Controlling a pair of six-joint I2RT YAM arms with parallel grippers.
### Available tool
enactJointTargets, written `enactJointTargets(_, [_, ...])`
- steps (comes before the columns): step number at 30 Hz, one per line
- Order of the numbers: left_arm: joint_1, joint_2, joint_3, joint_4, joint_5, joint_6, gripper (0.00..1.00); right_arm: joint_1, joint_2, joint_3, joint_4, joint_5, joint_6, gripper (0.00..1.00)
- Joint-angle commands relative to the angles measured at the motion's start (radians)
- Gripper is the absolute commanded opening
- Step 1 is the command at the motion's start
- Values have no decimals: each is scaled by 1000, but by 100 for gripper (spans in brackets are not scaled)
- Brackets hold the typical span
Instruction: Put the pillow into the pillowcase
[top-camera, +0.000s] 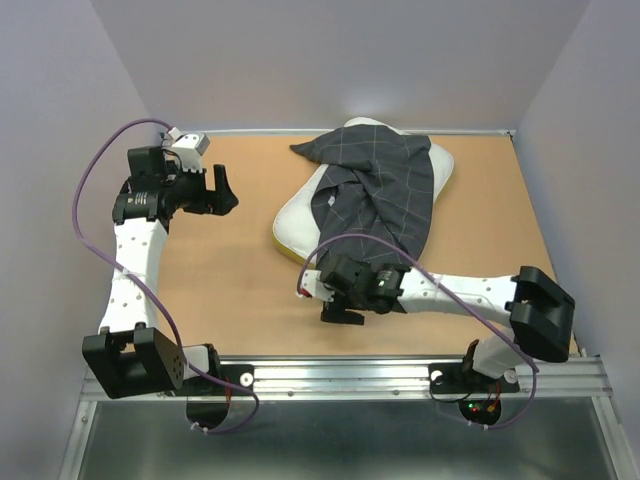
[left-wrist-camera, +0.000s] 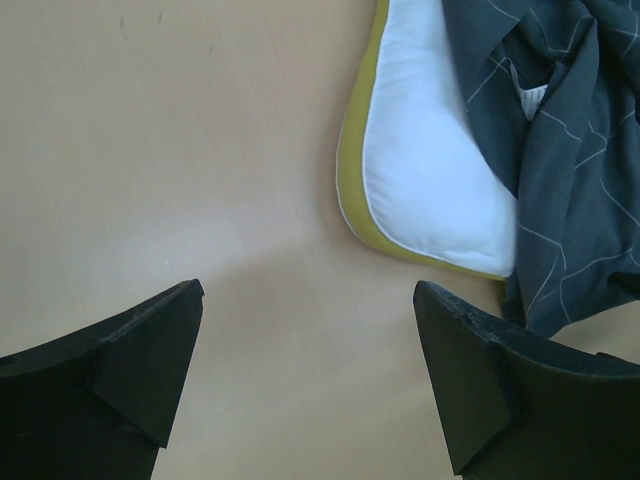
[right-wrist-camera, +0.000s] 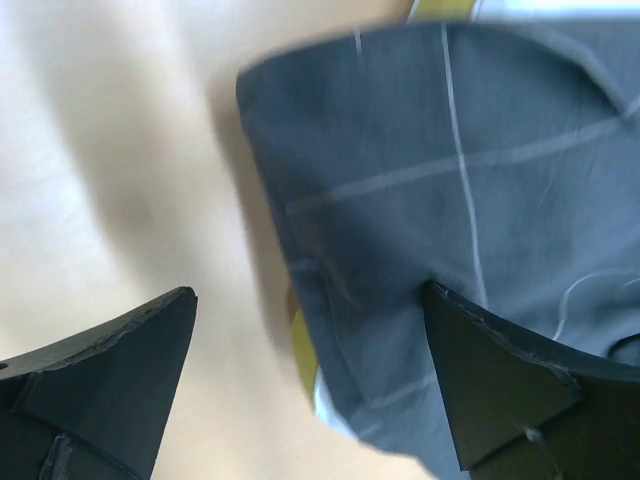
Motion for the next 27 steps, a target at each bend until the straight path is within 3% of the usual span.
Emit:
enactJointTargets(1, [10,-30,-20,11,50,10,99,62,73,-42,211,264,-80,100])
enactJointTargets(6, [12,-17,-13,1,53,17,99,62,154,-49,345,438,-113,99])
enactJointTargets(8, [13,-18,-7,4,53,19,99,62,166,-65,377,462,-131,94])
enactJointTargets(9, [13,-18,-7,5,54,20,99,62,166,-70,388,468,-134,88])
enactJointTargets(10, [13,-20,-7,7,51,20,99,62,153,-73,389,470,-134,72])
enactJointTargets(13, [13,-24,0,7,56,31,99,64,70,-59,383,481,-133,47])
enactJointTargets(14, [13,-29,2,7,57,36,99,64,43,-37,373,481,-140,42])
enactJointTargets(17, [12,-38,3,7,56,56,99,64,-28,45,301,491,-137,41])
enactJointTargets(18, [12,-38,6,7,50,68,99,53,-39,77,262,488,-111,35])
enactJointTargets(19, [12,-33,16,7,42,72,99,37,-56,123,219,469,-76,9])
enactJointTargets(20, [9,-30,23,7,37,77,99,33,-56,129,213,446,-76,1])
enactJointTargets(27, [-25,-18,68,40,27,138,99,-48,-128,270,132,320,8,1])
